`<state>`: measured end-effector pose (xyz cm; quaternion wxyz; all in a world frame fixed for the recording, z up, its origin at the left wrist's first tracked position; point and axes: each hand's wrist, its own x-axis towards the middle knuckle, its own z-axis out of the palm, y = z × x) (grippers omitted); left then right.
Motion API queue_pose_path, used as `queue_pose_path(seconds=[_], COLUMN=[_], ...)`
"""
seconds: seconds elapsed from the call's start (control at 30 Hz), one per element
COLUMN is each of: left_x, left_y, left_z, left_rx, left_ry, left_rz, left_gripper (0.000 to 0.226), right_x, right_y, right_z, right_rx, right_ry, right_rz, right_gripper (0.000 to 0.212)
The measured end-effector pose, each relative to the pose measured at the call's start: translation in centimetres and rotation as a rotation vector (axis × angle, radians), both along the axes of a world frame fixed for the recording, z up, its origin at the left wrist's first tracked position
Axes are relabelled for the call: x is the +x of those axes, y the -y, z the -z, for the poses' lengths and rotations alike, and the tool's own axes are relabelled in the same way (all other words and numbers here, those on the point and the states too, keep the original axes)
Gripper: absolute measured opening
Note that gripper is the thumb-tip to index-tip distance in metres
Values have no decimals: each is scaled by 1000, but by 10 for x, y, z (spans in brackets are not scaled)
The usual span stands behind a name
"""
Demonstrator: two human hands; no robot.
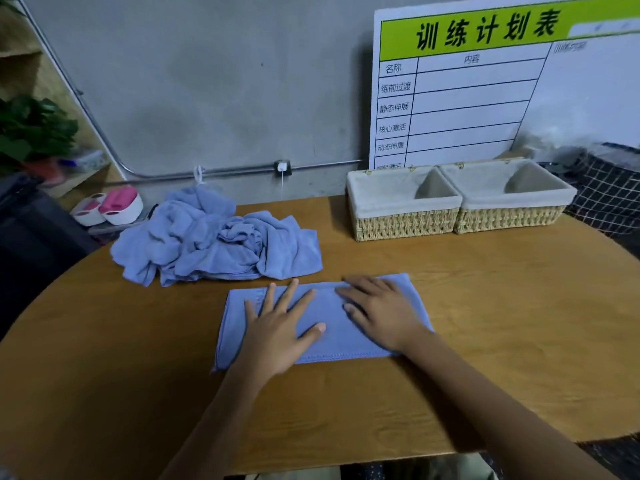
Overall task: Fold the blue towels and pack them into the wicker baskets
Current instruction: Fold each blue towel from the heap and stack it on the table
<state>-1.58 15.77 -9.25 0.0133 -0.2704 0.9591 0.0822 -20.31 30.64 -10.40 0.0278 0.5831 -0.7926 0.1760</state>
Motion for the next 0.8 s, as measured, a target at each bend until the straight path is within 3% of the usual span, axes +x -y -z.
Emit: queue_pose_path(seconds=[0.1, 0.33, 0.47, 0.53, 0.63, 0.7, 0.8], left_x=[20, 46, 44, 35, 3, -27, -68], left_y=[21, 45, 36, 22, -35, -81, -131], left_z=[5, 6, 4, 3, -8, -13, -14], left_rx=[-65, -41, -207, -272, -136, -40, -31], left_ry=[-9, -37, -149, -333, -450, -441, -320], left_rz=[-13, -45, -30, 0, 140, 270, 353], left_gripper=[98, 99, 68, 42, 21, 23, 38], right_x=[-17, -34, -47, -65, -92, -103, -112], right_y=[-15, -34, -41, -44, -42, -38, -36], right_z=[-7, -4, -10, -14, -27, -34, -42], right_rx=[198, 207, 47, -3, 9, 38, 82], right_ry=[30, 122, 115, 120, 345, 507, 601], right_rz=[81, 196, 225, 260, 239, 179, 124], right_gripper=[78, 61, 69, 53, 19, 16, 17])
